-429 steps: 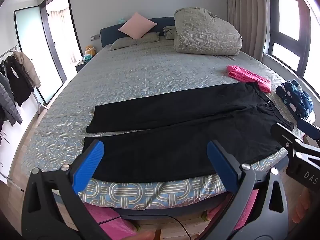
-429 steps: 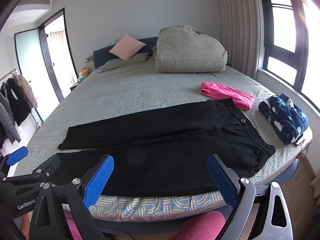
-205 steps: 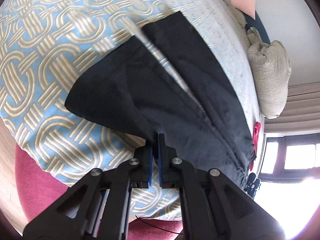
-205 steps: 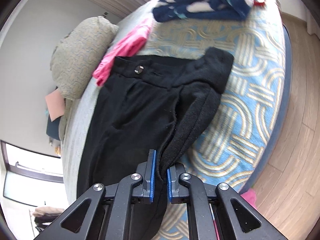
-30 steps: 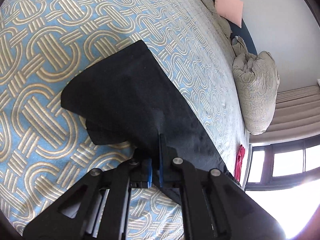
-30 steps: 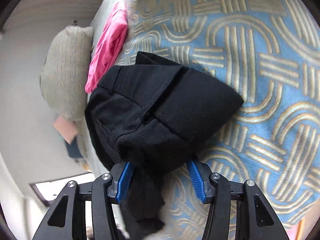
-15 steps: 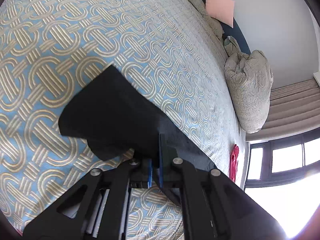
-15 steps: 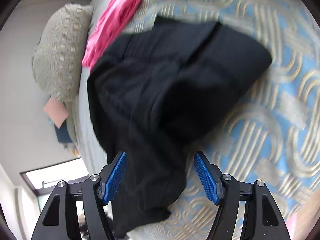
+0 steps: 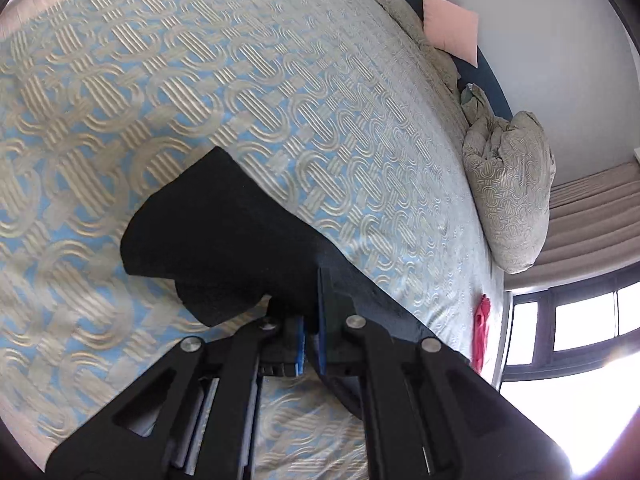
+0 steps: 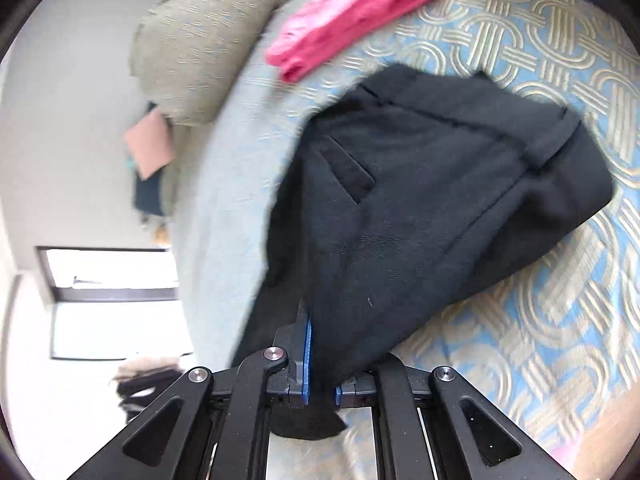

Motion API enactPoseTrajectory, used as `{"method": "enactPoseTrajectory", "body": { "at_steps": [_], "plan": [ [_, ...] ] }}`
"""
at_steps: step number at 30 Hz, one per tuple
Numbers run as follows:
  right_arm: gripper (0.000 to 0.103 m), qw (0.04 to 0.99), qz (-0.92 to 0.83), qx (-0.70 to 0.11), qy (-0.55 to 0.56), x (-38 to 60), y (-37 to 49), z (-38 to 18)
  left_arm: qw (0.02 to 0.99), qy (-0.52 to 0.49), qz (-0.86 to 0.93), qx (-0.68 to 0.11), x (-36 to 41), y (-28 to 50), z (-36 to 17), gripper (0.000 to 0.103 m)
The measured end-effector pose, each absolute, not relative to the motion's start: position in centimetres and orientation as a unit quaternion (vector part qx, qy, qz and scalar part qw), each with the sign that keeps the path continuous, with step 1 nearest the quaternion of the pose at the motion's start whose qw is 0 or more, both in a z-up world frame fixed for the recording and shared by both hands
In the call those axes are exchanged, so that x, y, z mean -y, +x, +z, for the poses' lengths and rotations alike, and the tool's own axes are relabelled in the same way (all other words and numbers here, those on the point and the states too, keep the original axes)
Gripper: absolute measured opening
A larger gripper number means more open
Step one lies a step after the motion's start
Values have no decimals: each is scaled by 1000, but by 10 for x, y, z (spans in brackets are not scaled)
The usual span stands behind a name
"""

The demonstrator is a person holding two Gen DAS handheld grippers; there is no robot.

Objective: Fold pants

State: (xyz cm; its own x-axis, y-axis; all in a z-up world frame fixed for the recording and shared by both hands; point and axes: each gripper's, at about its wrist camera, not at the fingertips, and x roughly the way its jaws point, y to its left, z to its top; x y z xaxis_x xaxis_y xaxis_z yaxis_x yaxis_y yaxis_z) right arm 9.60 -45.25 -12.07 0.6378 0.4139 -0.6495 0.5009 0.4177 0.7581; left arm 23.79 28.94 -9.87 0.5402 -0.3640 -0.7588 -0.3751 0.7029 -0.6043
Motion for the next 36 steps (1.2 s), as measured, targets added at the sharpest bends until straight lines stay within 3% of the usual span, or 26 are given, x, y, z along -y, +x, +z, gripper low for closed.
{"method": "enactPoseTrajectory", "body": {
  "at_steps": [3, 10, 11, 13, 15, 22, 26, 31, 32, 33, 34, 35, 36],
  "plan": [
    [7, 735, -18, -445, 512, 446, 69, -113, 790, -383, 6, -478, -315, 203, -94, 7],
    [11, 686, -53, -517, 508, 424, 38, -178, 757, -403, 36, -513, -356, 143, -142, 7],
    [16, 683, -49, -512, 519, 423, 37, -182, 754, -406, 39, -515, -355, 139, -150, 7],
    [35, 686, -44, -496, 530, 420, 37, -183, 754, -407, 42, -513, -352, 134, -158, 7],
    [61, 692, -49, -489, 529, 414, 39, -179, 757, -407, 42, -510, -349, 129, -164, 7],
    [66, 691, 41, -557, 459, 323, 82, -184, 749, -448, 39, -487, -359, 123, -175, 13],
    [66, 677, 46, -575, 457, 283, 107, -208, 730, -484, 48, -479, -366, 117, -187, 32],
    [66, 677, 37, -554, 484, 263, 126, -222, 719, -503, 46, -477, -365, 117, -197, 44],
    [47, 679, 32, -549, 487, 263, 120, -222, 716, -506, 46, -478, -364, 121, -199, 44],
    [9, 679, 28, -551, 485, 263, 117, -219, 714, -510, 45, -478, -364, 125, -202, 44],
    [10, 678, 31, -560, 475, 260, 123, -219, 714, -511, 45, -476, -364, 129, -203, 38],
    [9, 677, 28, -557, 480, 259, 123, -217, 718, -510, 42, -472, -365, 133, -202, 7],
    [9, 679, 32, -550, 485, 257, 121, -213, 721, -507, 33, -470, -366, 140, -201, 7]
  ]
}}
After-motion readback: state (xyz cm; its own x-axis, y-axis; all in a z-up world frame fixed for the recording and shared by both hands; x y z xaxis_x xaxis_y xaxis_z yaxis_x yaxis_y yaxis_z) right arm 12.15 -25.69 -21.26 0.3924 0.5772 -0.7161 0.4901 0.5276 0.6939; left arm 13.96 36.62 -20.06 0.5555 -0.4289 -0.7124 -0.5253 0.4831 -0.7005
